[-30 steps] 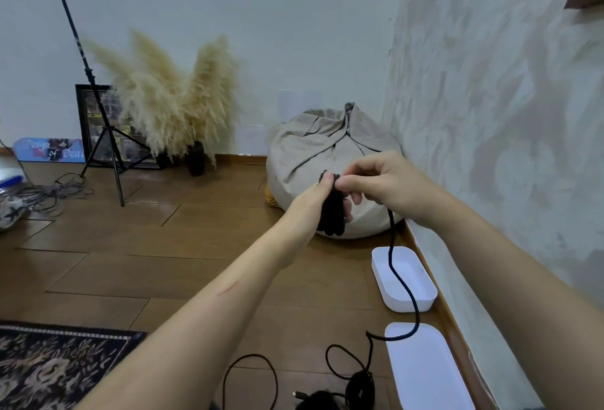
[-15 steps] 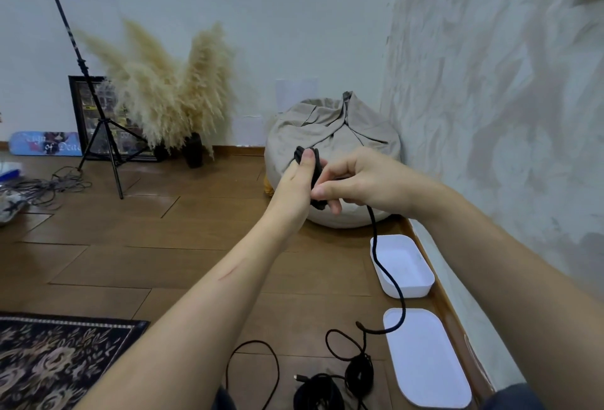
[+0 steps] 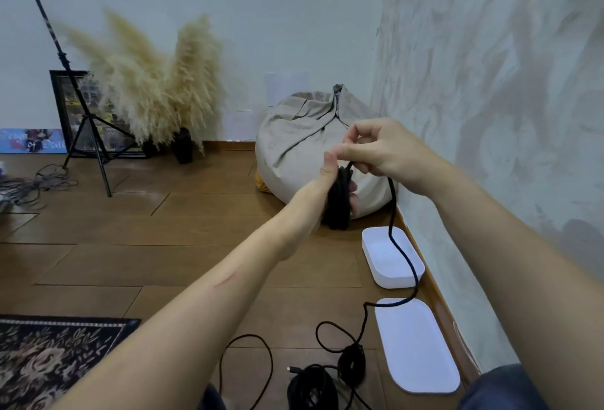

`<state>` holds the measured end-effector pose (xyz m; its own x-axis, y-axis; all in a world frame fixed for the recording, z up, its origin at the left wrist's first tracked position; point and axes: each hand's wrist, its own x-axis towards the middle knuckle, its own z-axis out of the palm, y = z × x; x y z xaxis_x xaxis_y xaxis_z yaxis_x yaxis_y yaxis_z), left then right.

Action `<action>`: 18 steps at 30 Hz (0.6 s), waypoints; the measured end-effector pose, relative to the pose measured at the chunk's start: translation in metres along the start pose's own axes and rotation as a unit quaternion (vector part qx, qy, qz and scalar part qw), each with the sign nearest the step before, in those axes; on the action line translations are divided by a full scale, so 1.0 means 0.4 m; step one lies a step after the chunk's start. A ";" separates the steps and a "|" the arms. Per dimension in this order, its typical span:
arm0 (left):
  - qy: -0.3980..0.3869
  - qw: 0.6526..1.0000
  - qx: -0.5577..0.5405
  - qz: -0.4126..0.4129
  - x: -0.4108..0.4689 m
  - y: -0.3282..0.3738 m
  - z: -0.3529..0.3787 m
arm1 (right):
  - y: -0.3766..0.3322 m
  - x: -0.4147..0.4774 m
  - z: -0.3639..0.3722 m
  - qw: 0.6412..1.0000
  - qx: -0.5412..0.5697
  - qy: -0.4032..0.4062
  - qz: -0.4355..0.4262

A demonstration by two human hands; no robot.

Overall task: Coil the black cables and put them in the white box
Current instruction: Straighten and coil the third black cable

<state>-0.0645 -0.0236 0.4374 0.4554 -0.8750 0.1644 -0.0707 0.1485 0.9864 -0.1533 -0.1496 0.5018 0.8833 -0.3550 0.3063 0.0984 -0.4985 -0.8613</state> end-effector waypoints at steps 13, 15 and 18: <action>0.004 0.982 0.175 0.063 -0.031 0.025 -0.015 | 0.030 -0.008 -0.054 0.996 0.049 -0.069 0.012; -0.007 0.983 0.171 0.067 -0.035 0.036 -0.020 | 0.033 -0.005 -0.046 0.998 0.043 -0.035 -0.004; -0.042 0.979 0.184 0.075 -0.044 0.050 -0.027 | 0.039 -0.003 -0.042 0.999 0.030 -0.012 -0.013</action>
<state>-0.0643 -0.0002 0.4541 0.3426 -0.8927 0.2929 -0.4527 0.1163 0.8841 -0.1604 -0.1704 0.4948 0.8904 -0.3235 0.3203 0.1480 -0.4596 -0.8757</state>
